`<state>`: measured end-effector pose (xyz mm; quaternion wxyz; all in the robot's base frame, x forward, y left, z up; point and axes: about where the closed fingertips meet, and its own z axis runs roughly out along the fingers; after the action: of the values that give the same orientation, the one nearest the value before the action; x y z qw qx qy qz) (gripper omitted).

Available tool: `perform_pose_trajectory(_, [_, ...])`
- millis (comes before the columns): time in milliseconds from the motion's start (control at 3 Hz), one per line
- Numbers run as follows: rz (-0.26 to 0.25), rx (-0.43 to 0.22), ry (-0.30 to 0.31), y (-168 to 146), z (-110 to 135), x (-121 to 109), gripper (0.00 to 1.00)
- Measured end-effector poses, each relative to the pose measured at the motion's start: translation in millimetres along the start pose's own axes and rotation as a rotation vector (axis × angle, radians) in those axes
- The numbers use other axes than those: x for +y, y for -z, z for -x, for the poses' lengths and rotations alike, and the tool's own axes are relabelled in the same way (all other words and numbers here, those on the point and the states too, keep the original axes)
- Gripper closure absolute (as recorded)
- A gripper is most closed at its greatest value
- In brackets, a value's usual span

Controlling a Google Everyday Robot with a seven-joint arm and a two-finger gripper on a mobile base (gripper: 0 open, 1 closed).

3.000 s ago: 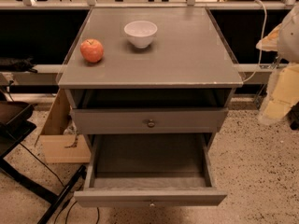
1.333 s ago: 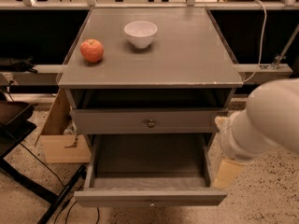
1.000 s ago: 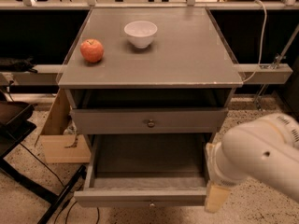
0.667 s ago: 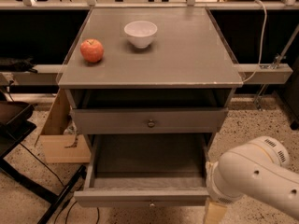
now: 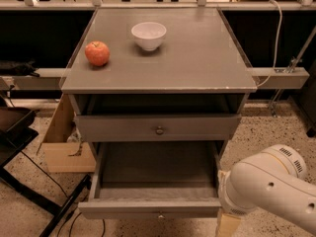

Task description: Close middle drawer

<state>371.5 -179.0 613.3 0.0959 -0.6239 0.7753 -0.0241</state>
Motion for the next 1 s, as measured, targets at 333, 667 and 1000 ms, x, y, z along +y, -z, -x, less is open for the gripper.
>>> perform_pose_trajectory(333, [0.014, 0.007, 0.006, -30.8, -10.8, 6.2, 0.15])
perform_pose_trajectory(667, [0.088, -0.021, -0.007, -106.6, -31.4, 25.7, 0.38])
perform_pose_trajectory(1000, [0.137, -0.053, -0.021, -168.0, -44.8, 36.7, 0.60])
